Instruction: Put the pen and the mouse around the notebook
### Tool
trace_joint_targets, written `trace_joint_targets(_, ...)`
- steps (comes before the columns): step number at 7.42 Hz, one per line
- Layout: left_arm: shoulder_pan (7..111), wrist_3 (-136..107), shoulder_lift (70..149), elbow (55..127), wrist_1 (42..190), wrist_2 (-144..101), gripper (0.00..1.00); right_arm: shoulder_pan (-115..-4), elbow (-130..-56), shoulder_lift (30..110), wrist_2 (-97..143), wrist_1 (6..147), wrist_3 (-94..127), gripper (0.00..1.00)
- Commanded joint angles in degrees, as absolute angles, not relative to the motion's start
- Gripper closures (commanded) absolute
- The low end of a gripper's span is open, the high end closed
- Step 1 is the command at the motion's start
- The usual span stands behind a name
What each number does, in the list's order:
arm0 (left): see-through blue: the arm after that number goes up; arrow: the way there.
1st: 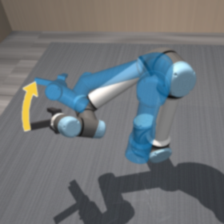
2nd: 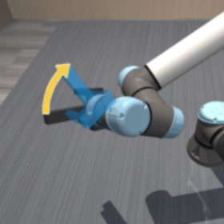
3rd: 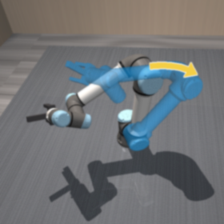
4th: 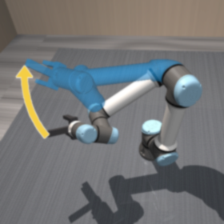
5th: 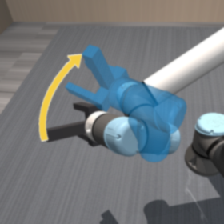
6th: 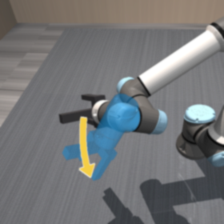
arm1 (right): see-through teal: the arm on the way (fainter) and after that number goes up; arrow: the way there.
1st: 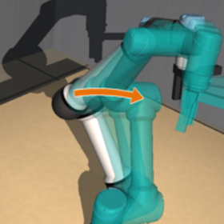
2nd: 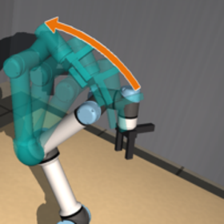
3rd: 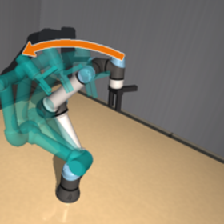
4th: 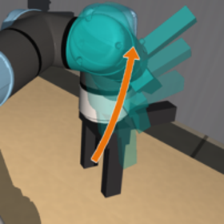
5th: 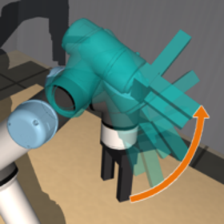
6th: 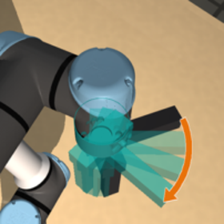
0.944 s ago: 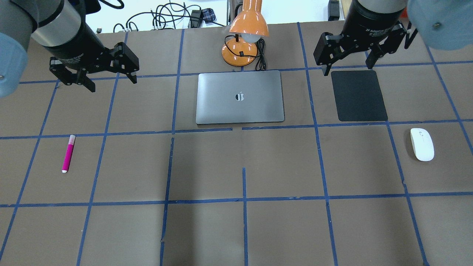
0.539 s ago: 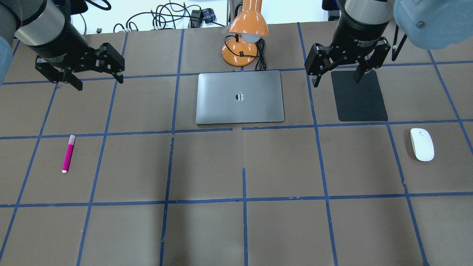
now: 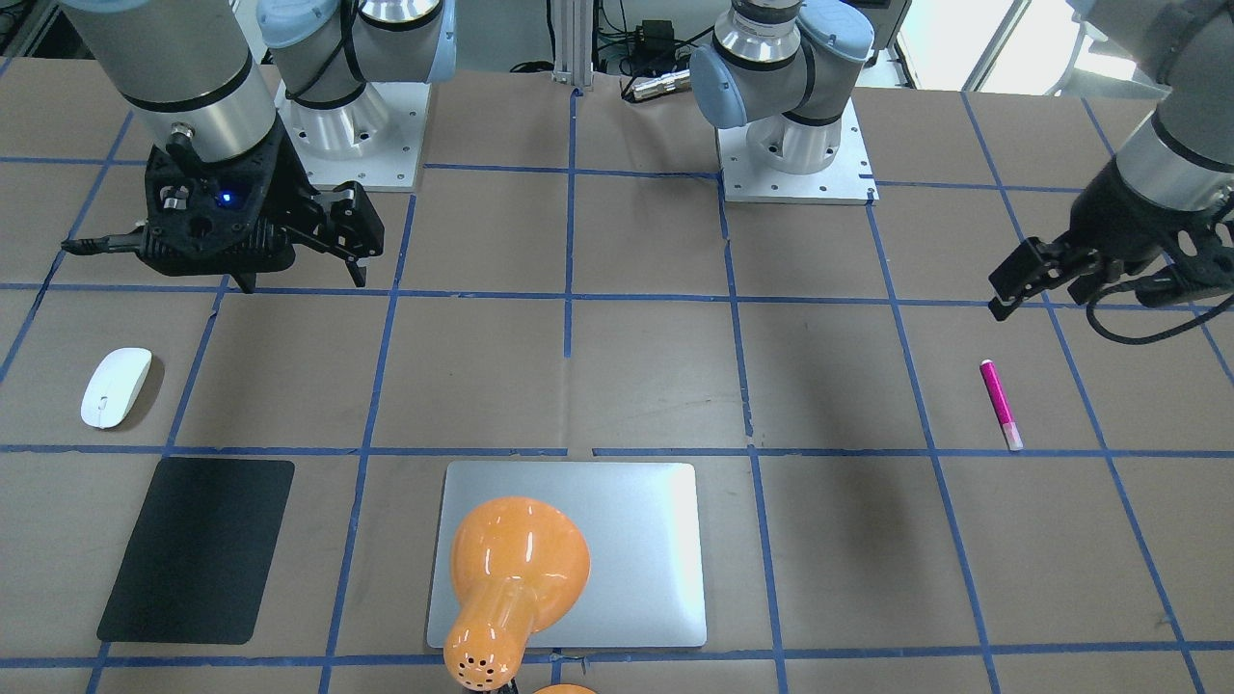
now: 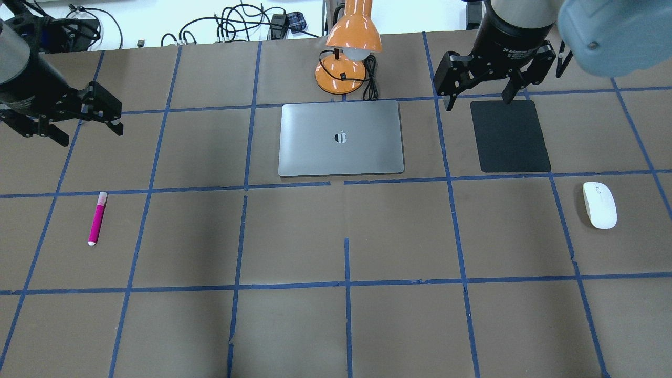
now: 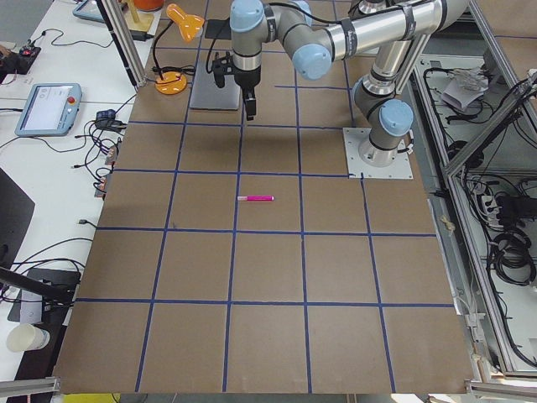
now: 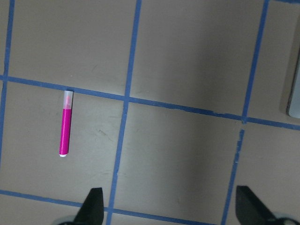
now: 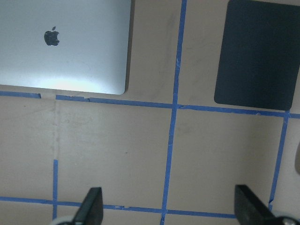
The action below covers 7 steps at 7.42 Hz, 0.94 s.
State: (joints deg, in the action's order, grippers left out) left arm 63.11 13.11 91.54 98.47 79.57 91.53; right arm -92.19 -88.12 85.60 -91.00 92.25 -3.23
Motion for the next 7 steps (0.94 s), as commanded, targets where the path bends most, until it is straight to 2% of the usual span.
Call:
trace_joint_targets(1, 57.4, 17.4, 96.7, 102.8, 72.1, 94.7, 0.00, -89.8, -91.7, 85.6, -92.3, 92.9, -4.0, 0.00)
trace_joint_targets(3, 54.9, 22.4, 101.2, 108.9, 58.4, 94.4, 0.00, -82.4, -93.1, 84.9, -92.1, 93.7, -15.2, 0.00)
trace_joint_targets(4, 54.8, 28.3, 104.3, 110.3, 54.4, 94.3, 0.00, -77.2, -96.4, 84.9, -92.0, 95.5, -18.6, 0.00)
trace_joint_targets(7, 54.8, 37.9, 110.0, 110.5, 54.0, 94.3, 0.00, -69.2, -114.4, 84.8, -96.0, 120.6, -26.0, 0.00)
